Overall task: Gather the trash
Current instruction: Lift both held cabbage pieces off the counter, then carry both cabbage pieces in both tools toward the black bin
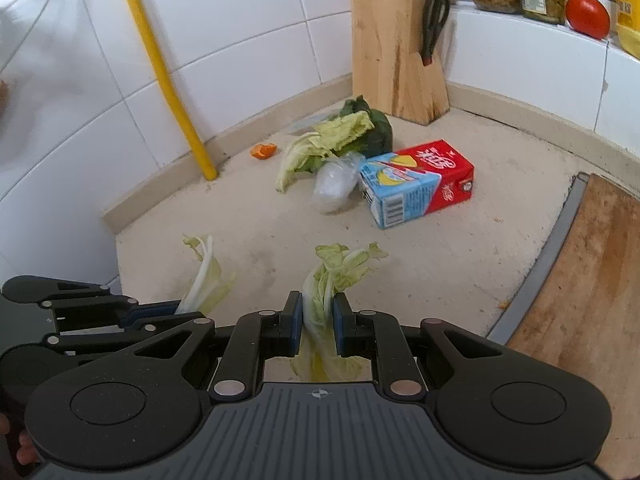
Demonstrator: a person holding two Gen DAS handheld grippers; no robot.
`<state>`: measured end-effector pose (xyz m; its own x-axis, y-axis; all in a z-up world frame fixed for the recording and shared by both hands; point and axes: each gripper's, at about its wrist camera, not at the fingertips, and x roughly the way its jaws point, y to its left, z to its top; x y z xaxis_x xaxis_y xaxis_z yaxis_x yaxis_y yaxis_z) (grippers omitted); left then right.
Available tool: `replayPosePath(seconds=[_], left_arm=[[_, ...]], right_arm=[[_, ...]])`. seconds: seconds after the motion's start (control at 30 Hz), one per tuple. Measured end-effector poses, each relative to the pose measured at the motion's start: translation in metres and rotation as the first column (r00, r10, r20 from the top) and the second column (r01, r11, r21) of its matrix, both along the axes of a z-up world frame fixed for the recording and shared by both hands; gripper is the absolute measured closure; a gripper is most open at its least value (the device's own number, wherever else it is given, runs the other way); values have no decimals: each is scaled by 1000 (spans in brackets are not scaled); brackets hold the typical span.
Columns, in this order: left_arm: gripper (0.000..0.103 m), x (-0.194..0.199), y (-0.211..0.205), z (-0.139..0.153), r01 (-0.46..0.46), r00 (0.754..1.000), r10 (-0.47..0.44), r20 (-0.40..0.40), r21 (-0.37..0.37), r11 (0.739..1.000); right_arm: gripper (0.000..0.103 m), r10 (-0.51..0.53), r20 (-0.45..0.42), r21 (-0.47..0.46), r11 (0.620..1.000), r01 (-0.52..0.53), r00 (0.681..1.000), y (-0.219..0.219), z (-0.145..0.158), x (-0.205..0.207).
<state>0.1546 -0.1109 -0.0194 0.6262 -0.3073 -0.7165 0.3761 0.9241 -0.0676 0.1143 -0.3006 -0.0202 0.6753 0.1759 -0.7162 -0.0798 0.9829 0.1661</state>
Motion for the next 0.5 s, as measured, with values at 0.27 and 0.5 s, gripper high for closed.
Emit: replayPosePath(seconds=[0.27,0.5], left_arm=[[99,-5,12,6,-21,1000,21,20,-9,1000],[99,-12,29,7,-55,998,56,28,-10,998]], right_arm=[[82,12,20,-8,1000,-12,1000,14,6,1],[82,47,29,-7,999,-46,998,33,10,4]])
